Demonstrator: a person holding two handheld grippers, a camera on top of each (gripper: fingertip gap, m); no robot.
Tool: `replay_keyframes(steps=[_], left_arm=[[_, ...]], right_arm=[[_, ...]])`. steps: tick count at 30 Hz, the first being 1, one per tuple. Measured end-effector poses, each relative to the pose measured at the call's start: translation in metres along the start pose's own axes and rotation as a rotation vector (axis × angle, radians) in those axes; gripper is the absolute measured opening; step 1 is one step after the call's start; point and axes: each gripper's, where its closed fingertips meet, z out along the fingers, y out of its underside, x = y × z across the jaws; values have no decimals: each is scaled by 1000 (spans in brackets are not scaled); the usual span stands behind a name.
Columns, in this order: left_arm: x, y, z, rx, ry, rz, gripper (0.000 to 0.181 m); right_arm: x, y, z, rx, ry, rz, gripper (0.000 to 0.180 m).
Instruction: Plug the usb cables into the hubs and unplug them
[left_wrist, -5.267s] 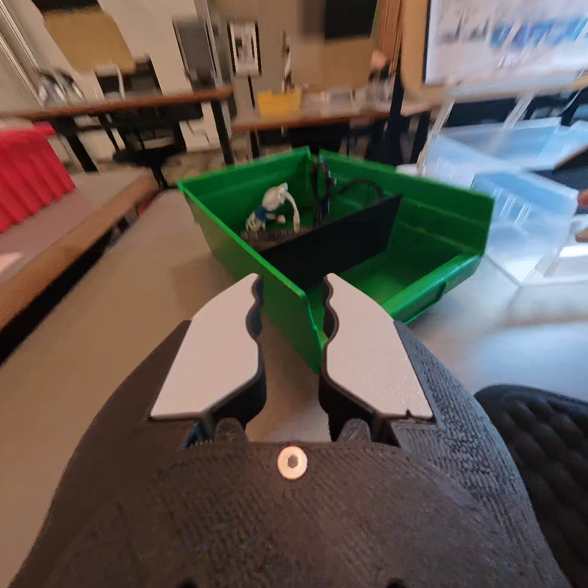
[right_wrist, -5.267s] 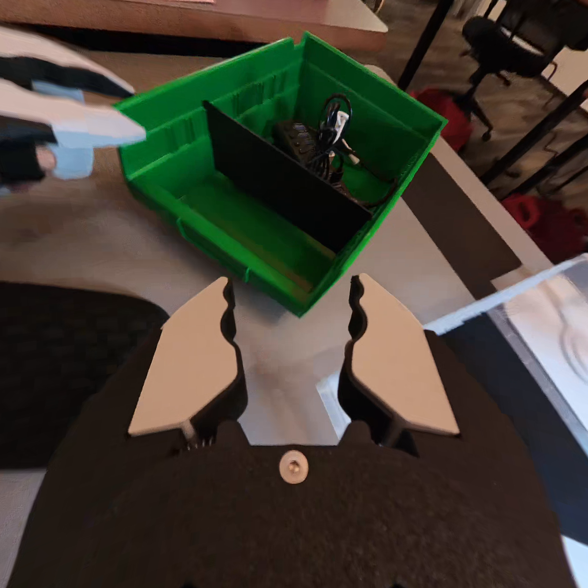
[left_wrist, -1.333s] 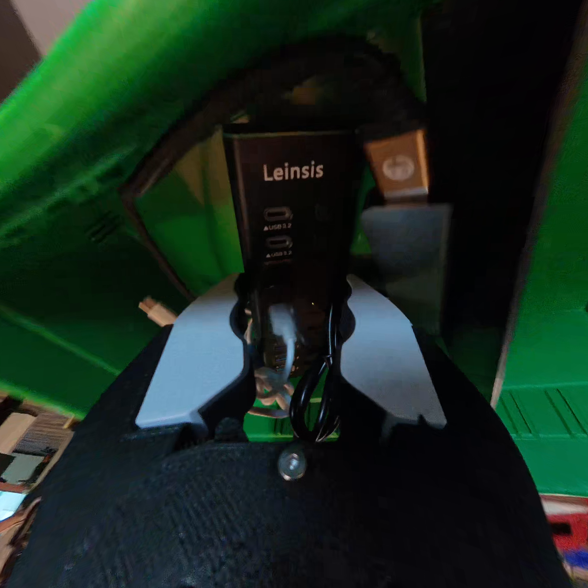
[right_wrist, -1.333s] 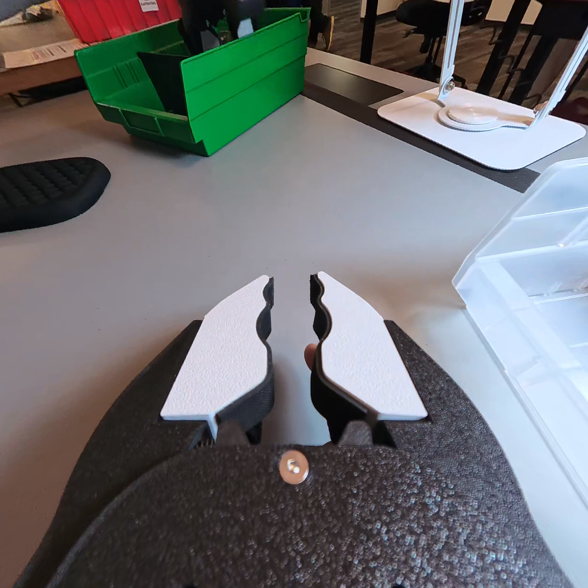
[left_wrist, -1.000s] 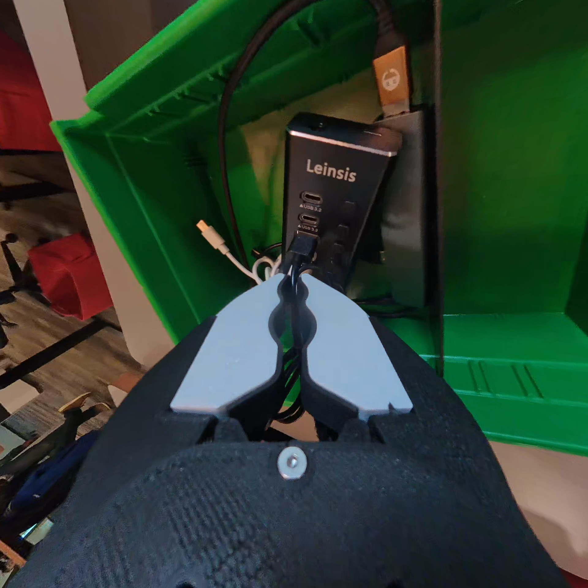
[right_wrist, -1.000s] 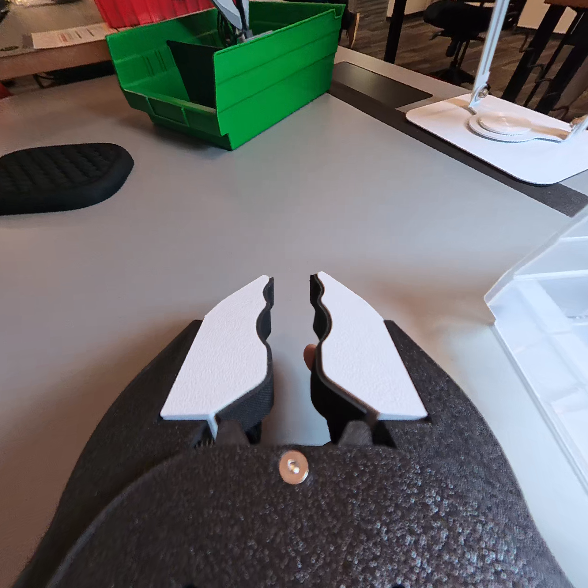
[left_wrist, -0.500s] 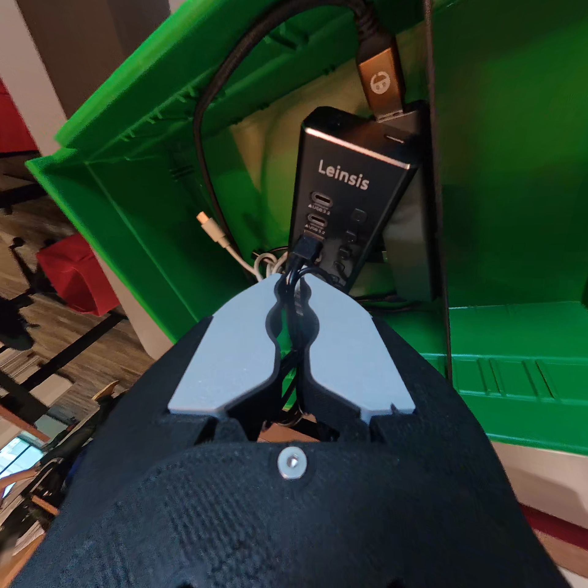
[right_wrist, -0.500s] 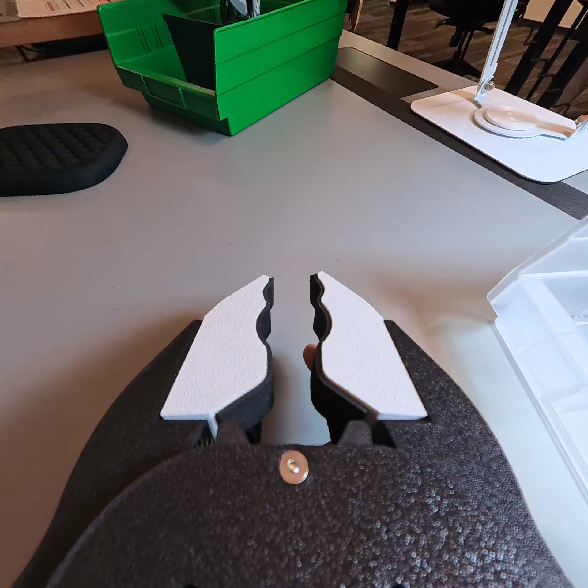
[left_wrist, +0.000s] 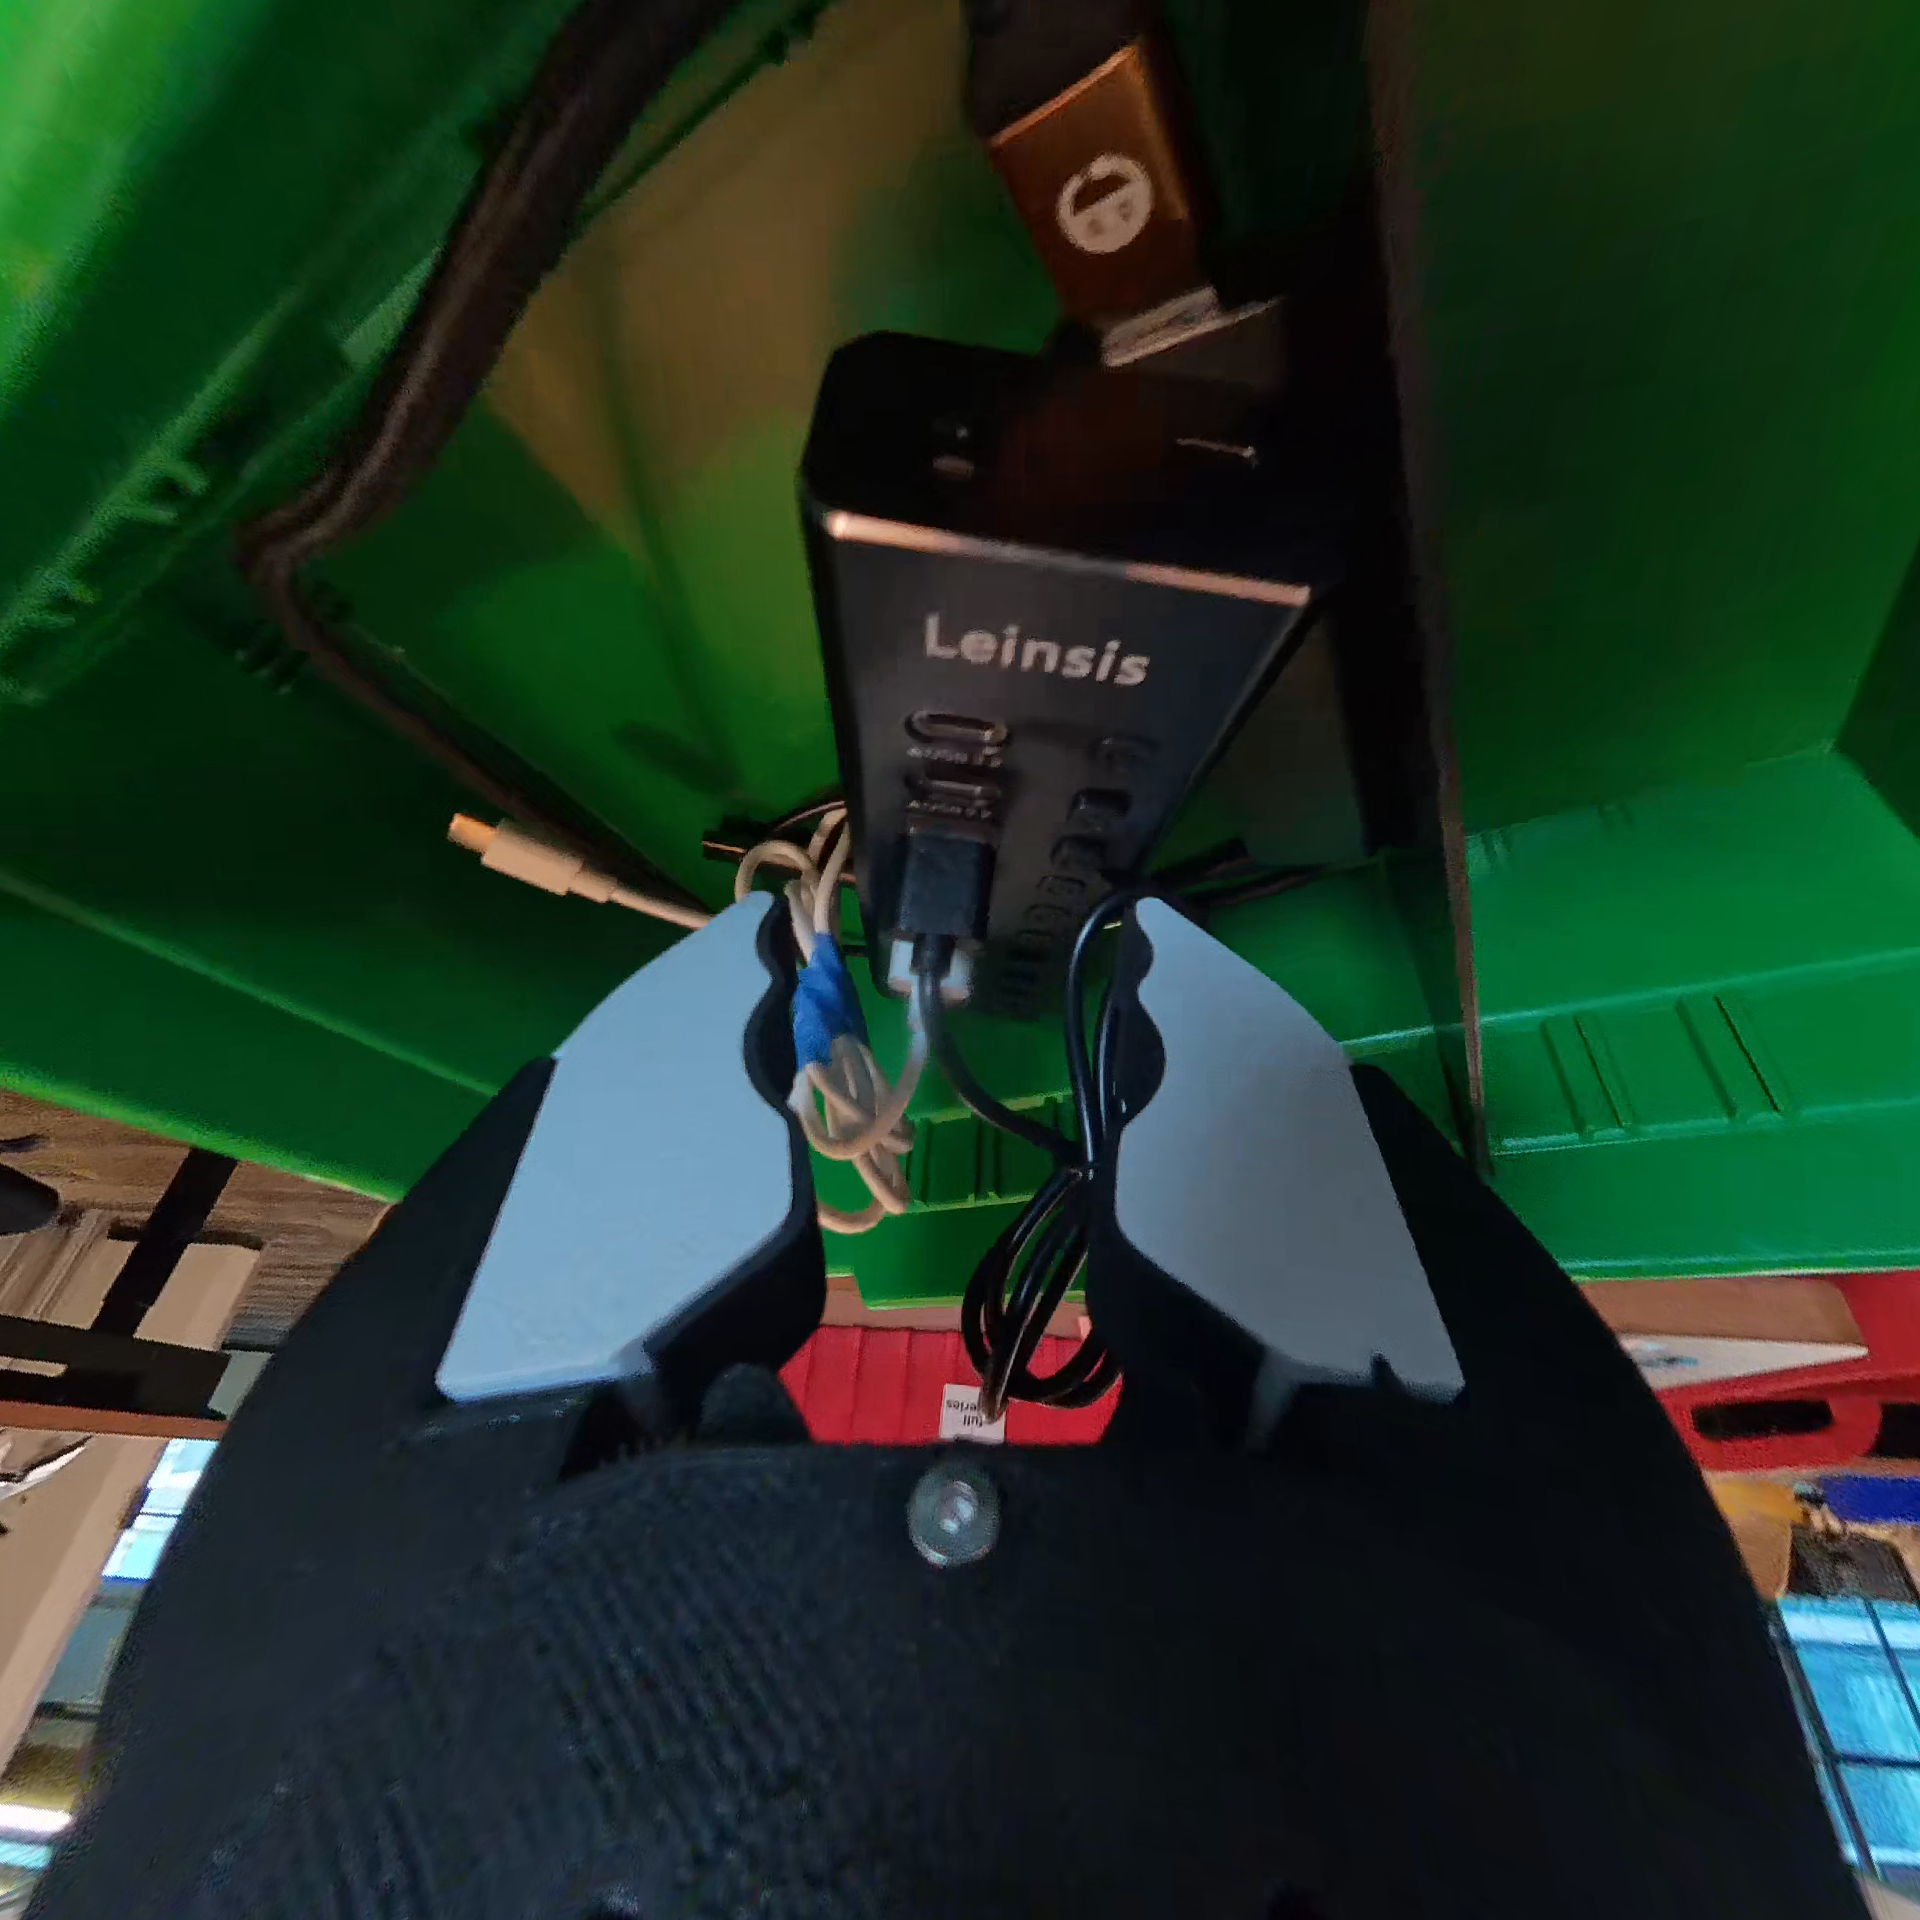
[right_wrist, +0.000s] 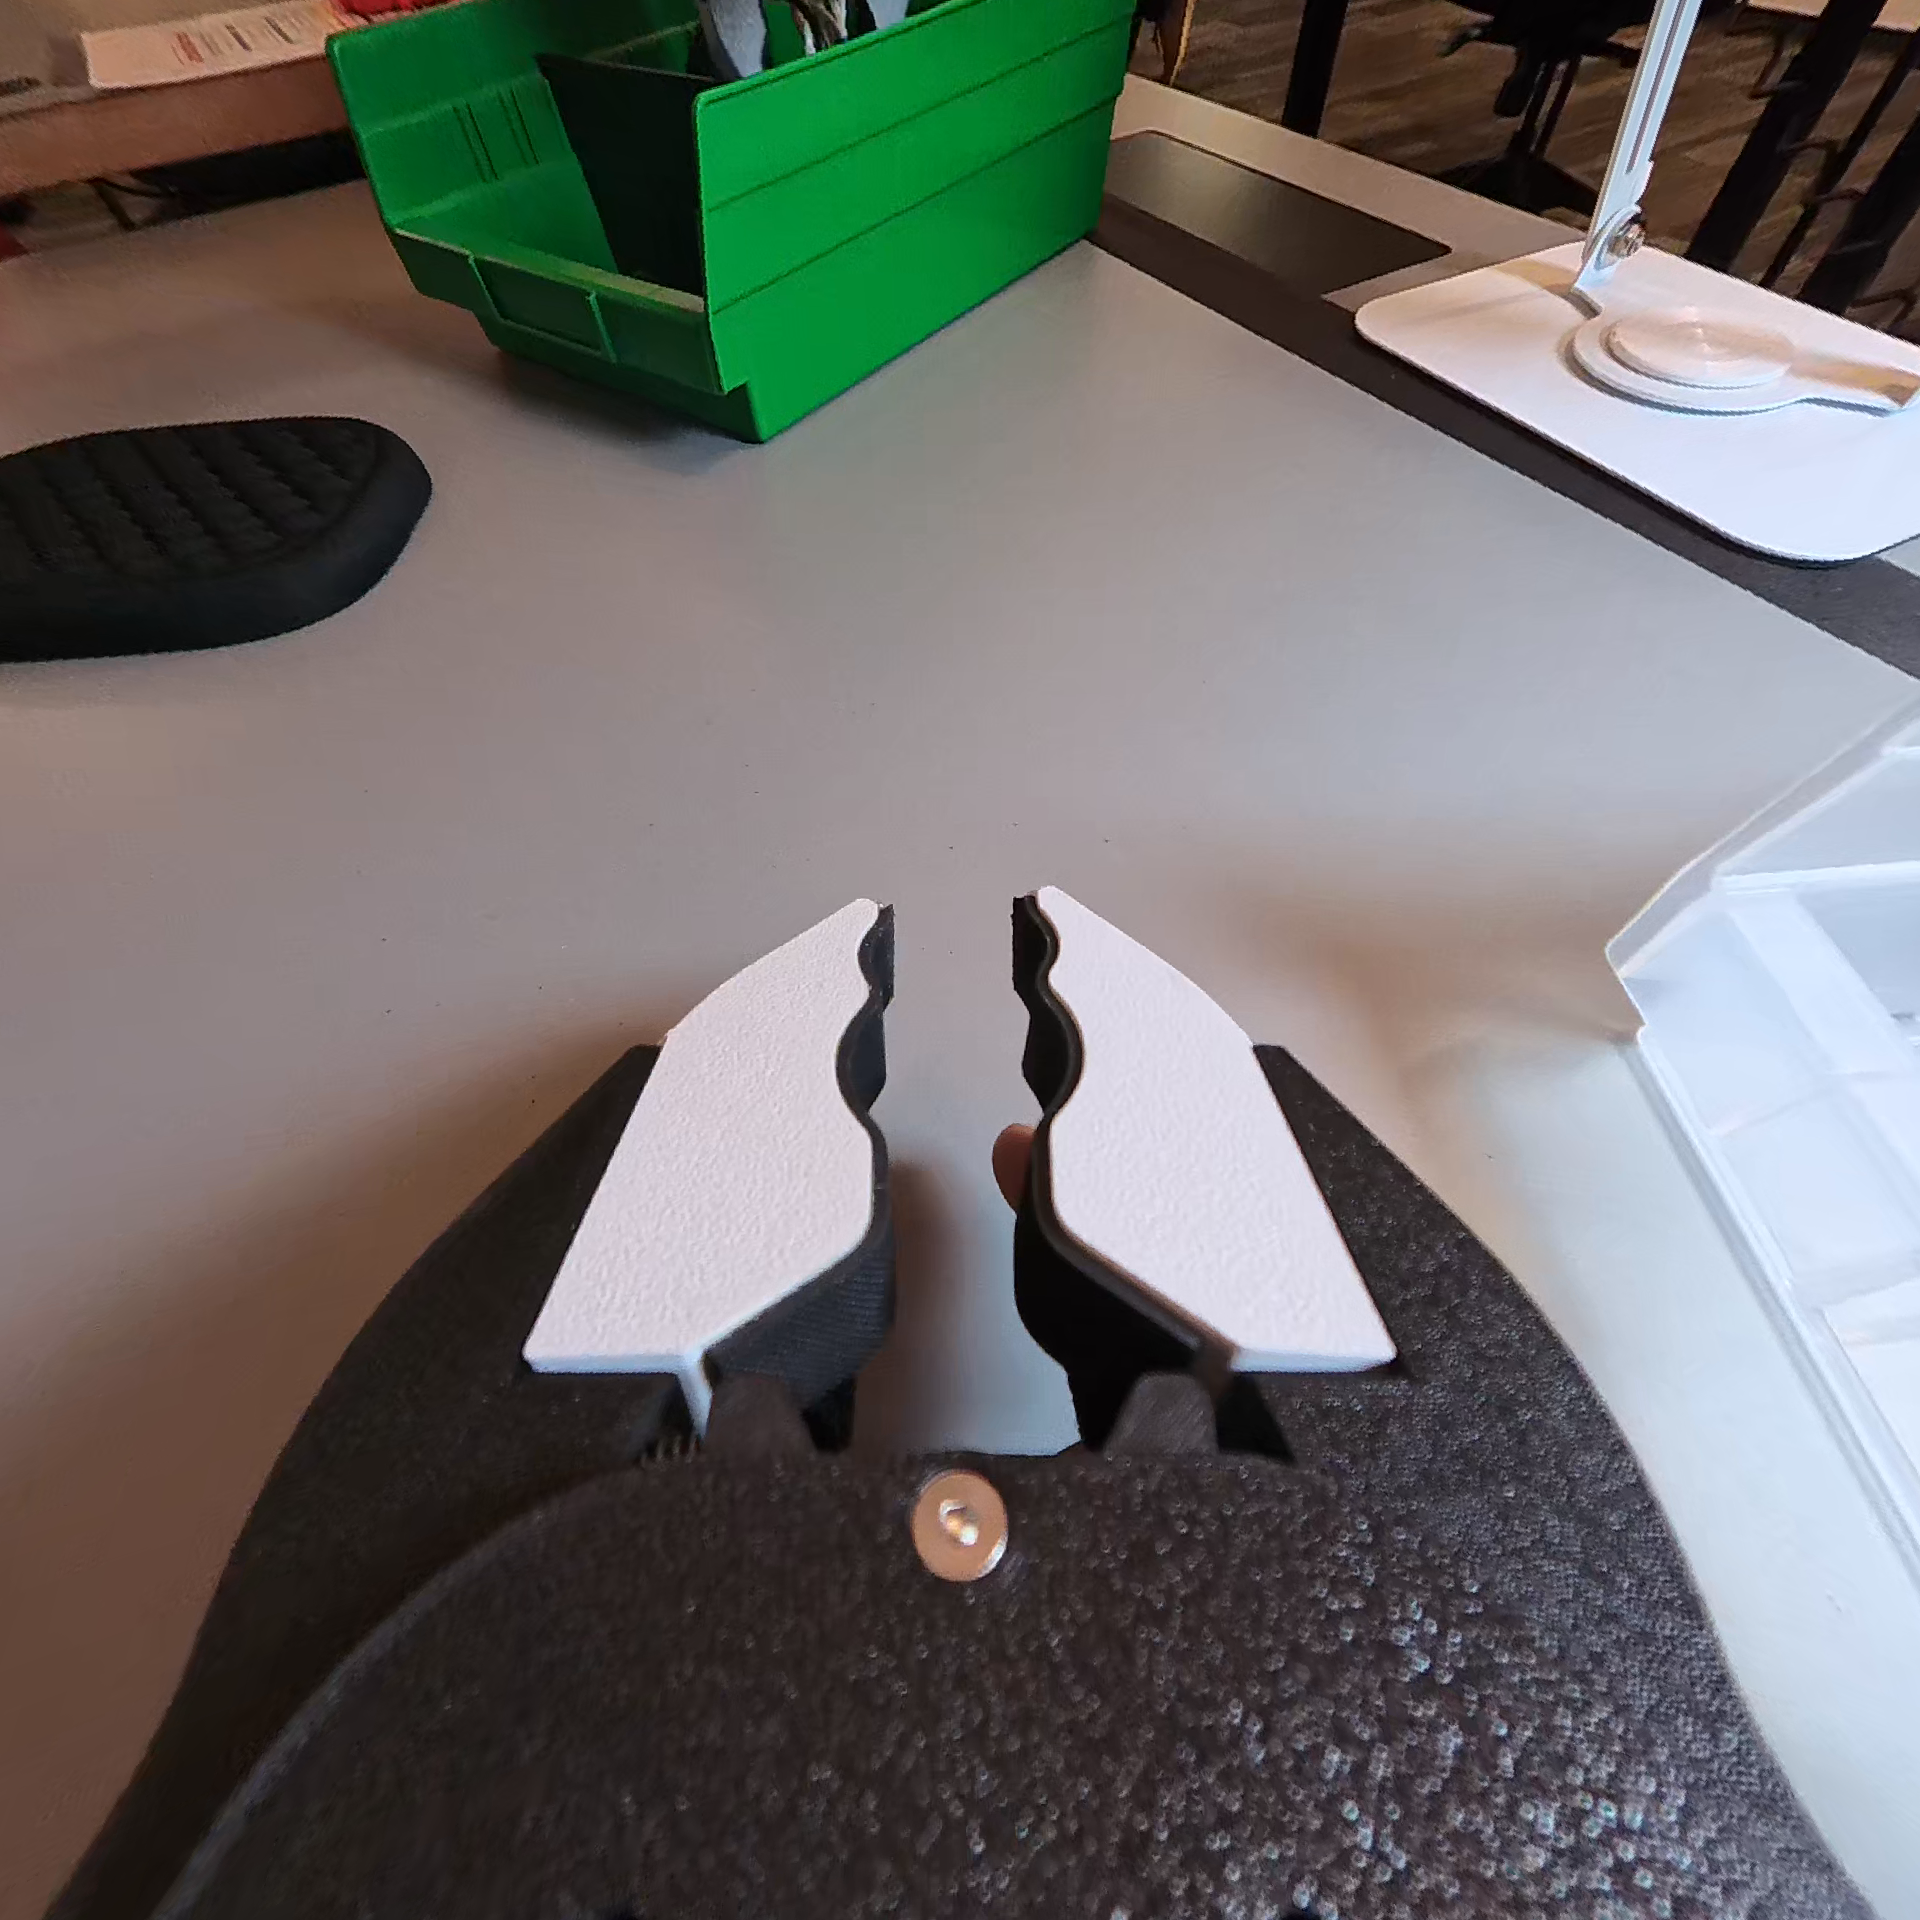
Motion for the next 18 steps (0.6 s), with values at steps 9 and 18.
replay_keyframes(steps=[9,18], left_arm=[[8,-24,15,59,78,17,65],[2,-28,10,276,-11,-114,64]], right_arm=[[4,0,-1,8,-26,73,22],[5,-1,-2,16,-26,92,22]])
